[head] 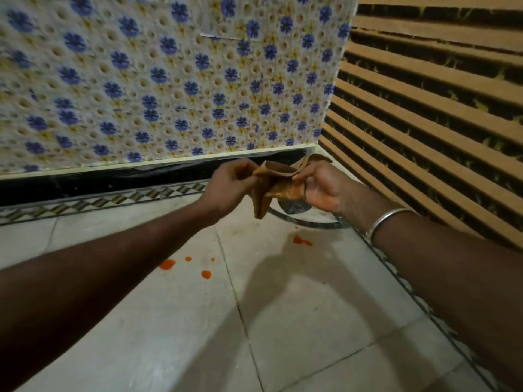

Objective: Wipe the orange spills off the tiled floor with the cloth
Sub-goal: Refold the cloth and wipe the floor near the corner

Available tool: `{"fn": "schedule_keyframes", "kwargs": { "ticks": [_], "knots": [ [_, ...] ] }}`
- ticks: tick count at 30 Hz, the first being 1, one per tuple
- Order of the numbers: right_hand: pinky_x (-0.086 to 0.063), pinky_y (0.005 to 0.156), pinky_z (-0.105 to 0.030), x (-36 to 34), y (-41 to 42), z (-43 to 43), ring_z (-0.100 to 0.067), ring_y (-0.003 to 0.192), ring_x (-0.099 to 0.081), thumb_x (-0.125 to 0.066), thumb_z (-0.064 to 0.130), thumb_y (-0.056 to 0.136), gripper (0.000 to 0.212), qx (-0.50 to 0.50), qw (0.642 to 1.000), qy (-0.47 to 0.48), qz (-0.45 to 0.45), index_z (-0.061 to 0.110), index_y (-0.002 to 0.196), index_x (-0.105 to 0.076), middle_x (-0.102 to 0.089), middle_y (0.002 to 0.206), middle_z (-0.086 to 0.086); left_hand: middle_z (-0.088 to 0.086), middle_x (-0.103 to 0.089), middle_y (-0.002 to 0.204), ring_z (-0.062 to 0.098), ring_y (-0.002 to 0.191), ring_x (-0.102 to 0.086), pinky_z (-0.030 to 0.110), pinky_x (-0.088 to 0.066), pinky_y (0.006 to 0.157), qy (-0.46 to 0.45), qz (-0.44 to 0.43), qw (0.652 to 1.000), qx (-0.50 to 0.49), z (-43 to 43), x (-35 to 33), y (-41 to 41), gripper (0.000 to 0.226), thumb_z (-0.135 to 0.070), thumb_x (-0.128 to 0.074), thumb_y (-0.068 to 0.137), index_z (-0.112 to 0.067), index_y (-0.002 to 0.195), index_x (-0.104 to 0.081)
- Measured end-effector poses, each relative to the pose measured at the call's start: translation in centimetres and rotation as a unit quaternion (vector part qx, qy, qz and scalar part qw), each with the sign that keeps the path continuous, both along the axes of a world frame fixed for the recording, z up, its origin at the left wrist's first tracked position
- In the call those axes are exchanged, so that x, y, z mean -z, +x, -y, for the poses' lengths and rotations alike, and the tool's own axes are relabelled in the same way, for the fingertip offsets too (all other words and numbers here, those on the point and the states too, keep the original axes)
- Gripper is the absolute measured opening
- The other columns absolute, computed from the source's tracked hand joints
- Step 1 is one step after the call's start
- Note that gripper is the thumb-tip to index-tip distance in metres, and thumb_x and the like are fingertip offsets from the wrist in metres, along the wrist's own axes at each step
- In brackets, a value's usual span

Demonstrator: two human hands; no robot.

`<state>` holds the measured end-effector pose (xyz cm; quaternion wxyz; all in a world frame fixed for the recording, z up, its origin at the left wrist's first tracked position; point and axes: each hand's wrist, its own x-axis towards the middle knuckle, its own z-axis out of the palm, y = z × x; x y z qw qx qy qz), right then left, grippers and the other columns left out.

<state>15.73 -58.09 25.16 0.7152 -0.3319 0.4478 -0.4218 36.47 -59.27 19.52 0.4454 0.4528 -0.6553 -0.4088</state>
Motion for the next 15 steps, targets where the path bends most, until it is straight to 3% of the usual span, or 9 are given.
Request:
{"fn": "schedule_keyframes", "kwargs": {
  "ticks": [3, 5, 6, 8, 9, 11, 13, 15],
  "knots": [
    [-0.065, 0.076, -0.041, 0.9, 1.0, 0.5, -0.034, 0.089, -0.074, -0.031, -0.016, 0.093, 0.036, -0.020, 1.000, 0.009, -0.011, -0.006, 0.115, -0.057, -0.067, 0.108, -0.025, 0.014, -0.073, 0.103, 0.033, 0.104, -0.071, 0.048, -0.062, 0.088, 0.031, -0.065, 0.995, -0.072, 1.1, -0.9, 1.4, 0.014, -0.015, -0.059, 0.103, -0.020, 0.095, -0.069],
    [-0.063, 0.075, -0.040, 1.5, 2.1, 0.7, -0.033, 0.092, -0.072, -0.030, -0.018, 0.094, 0.033, -0.040, 0.998, 0.022, -0.037, -0.009, 0.113, -0.055, -0.065, 0.109, -0.028, 0.013, -0.073, 0.103, 0.033, 0.103, -0.070, 0.048, -0.062, 0.086, 0.019, -0.043, 0.990, -0.130, 2.1, -1.1, 2.1, 0.011, -0.022, -0.062, 0.103, -0.021, 0.098, -0.071],
    [-0.062, 0.076, -0.042, 1.8, 2.5, 0.9, -0.035, 0.098, -0.070, -0.030, -0.019, 0.095, 0.039, -0.045, 0.998, 0.029, -0.036, -0.007, 0.126, -0.050, -0.059, 0.120, -0.031, 0.008, -0.073, 0.104, 0.028, 0.102, -0.070, 0.044, -0.063, 0.086, 0.012, -0.018, 0.988, -0.153, 2.4, -1.3, 2.2, 0.010, -0.026, -0.063, 0.103, -0.021, 0.100, -0.072],
    [-0.063, 0.077, -0.049, 2.8, 2.9, 1.7, -0.039, 0.109, -0.067, -0.033, -0.022, 0.094, 0.079, -0.056, 0.997, 0.058, 0.022, 0.019, 0.160, -0.018, -0.032, 0.151, -0.036, 0.001, -0.072, 0.106, 0.018, 0.102, -0.069, 0.037, -0.062, 0.085, -0.008, 0.033, 0.982, -0.184, 2.7, -1.6, 2.0, 0.011, -0.027, -0.063, 0.103, -0.021, 0.106, -0.073],
    [-0.063, 0.079, -0.052, 3.3, 3.2, 2.2, -0.041, 0.111, -0.067, -0.035, -0.023, 0.093, 0.093, -0.058, 0.995, 0.067, 0.046, 0.035, 0.161, -0.009, -0.019, 0.159, -0.035, 0.000, -0.072, 0.107, 0.014, 0.101, -0.069, 0.034, -0.061, 0.085, -0.021, 0.060, 0.981, -0.184, 2.9, -1.6, 1.9, 0.013, -0.026, -0.063, 0.103, -0.021, 0.108, -0.073],
    [-0.061, 0.085, -0.053, 4.0, 3.8, 2.7, -0.043, 0.111, -0.068, -0.036, -0.022, 0.092, 0.093, -0.085, 0.993, 0.063, 0.056, 0.038, 0.160, -0.020, -0.018, 0.161, -0.031, -0.003, -0.073, 0.106, 0.010, 0.099, -0.069, 0.026, -0.059, 0.083, -0.054, 0.137, 0.979, -0.138, 2.5, -1.8, 1.6, 0.014, -0.022, -0.063, 0.103, -0.020, 0.112, -0.074],
    [-0.060, 0.090, -0.051, 4.4, 4.4, 2.9, -0.043, 0.115, -0.067, -0.033, -0.021, 0.092, 0.071, -0.116, 0.991, 0.043, 0.041, 0.021, 0.149, -0.045, -0.040, 0.149, -0.028, -0.005, -0.073, 0.104, 0.004, 0.095, -0.070, 0.018, -0.057, 0.078, -0.090, 0.228, 0.968, -0.058, 1.9, -1.7, 1.5, 0.016, -0.022, -0.063, 0.102, -0.019, 0.114, -0.074],
    [-0.059, 0.093, -0.049, 4.6, 4.6, 3.0, -0.042, 0.119, -0.065, -0.029, -0.018, 0.093, 0.057, -0.128, 0.991, 0.031, 0.029, 0.007, 0.137, -0.057, -0.054, 0.140, -0.027, -0.010, -0.072, 0.100, -0.002, 0.088, -0.069, 0.010, -0.052, 0.071, -0.122, 0.298, 0.947, -0.001, 1.3, -1.5, 1.6, 0.017, -0.027, -0.065, 0.101, -0.021, 0.115, -0.075]
  ]
}}
